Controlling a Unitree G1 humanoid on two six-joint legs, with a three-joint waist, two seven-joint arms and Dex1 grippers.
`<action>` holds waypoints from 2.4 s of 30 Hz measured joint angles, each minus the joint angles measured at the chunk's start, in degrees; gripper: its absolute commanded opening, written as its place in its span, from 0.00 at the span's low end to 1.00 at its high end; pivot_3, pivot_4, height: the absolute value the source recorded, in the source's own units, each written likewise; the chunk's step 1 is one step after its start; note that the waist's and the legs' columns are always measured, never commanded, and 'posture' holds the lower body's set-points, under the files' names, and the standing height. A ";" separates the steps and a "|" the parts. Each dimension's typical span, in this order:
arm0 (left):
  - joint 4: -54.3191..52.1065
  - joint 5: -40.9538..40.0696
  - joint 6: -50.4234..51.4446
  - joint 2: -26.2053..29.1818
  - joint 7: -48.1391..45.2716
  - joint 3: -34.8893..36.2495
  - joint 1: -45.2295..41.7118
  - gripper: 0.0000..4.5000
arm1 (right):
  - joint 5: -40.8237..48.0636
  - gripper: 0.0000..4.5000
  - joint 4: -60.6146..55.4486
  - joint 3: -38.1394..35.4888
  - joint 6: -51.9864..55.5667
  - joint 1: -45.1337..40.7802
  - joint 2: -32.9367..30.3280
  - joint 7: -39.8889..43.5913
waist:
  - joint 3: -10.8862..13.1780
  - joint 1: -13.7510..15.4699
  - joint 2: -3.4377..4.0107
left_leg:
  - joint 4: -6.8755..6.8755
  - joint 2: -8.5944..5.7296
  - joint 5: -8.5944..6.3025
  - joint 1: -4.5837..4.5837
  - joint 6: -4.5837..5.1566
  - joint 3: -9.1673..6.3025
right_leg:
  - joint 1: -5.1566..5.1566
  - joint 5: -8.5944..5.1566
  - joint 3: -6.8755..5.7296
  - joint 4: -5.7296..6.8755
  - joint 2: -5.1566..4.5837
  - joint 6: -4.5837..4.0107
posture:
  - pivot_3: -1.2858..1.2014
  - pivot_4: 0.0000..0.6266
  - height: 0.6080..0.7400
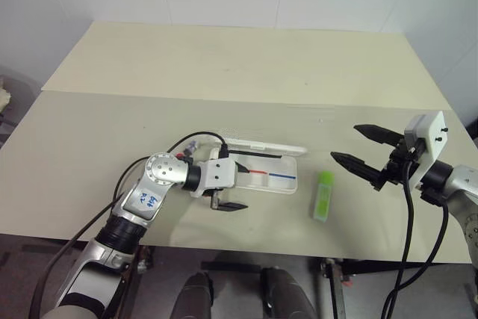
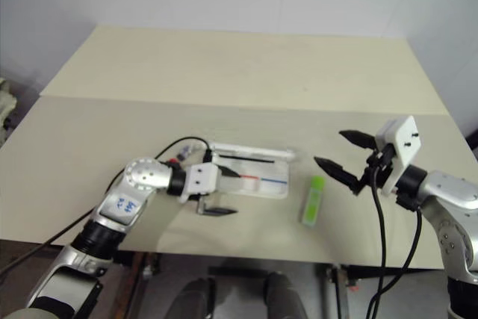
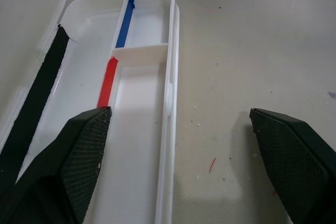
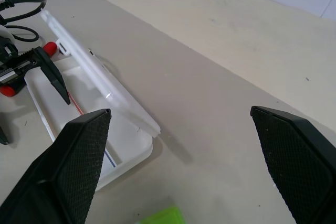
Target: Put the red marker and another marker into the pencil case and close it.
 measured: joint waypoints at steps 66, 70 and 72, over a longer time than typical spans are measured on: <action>-23.85 -16.10 14.32 -13.31 40.95 27.60 33.38 0.99 | 1.80 1.00 0.33 7.69 -0.94 -3.65 -2.98 15.12 | -0.01 -0.03 -0.04 | -0.07 0.11 0.02 0.11 0.23 0.39 | 0.73 0.51 0.16 -1.76 -0.07 -0.21 | 0.52 0.24 1.00; -27.08 -16.84 18.10 -14.46 44.14 26.91 33.61 0.99 | 0.95 1.00 1.79 8.19 -1.52 -3.61 -2.98 15.13 | -0.01 0.01 -0.03 | -0.13 0.11 0.02 0.11 0.24 0.39 | 0.68 0.62 0.16 -1.73 -0.06 -0.02 | 0.52 0.24 1.00; -28.71 -16.89 20.89 -14.83 46.21 26.83 33.66 0.99 | 0.60 1.00 2.15 8.19 -2.18 -3.55 -2.98 15.18 | -0.01 0.03 -0.03 | -0.12 0.10 0.02 0.11 0.24 0.39 | 0.69 0.62 0.16 -1.74 -0.06 -0.02 | 0.52 0.24 1.00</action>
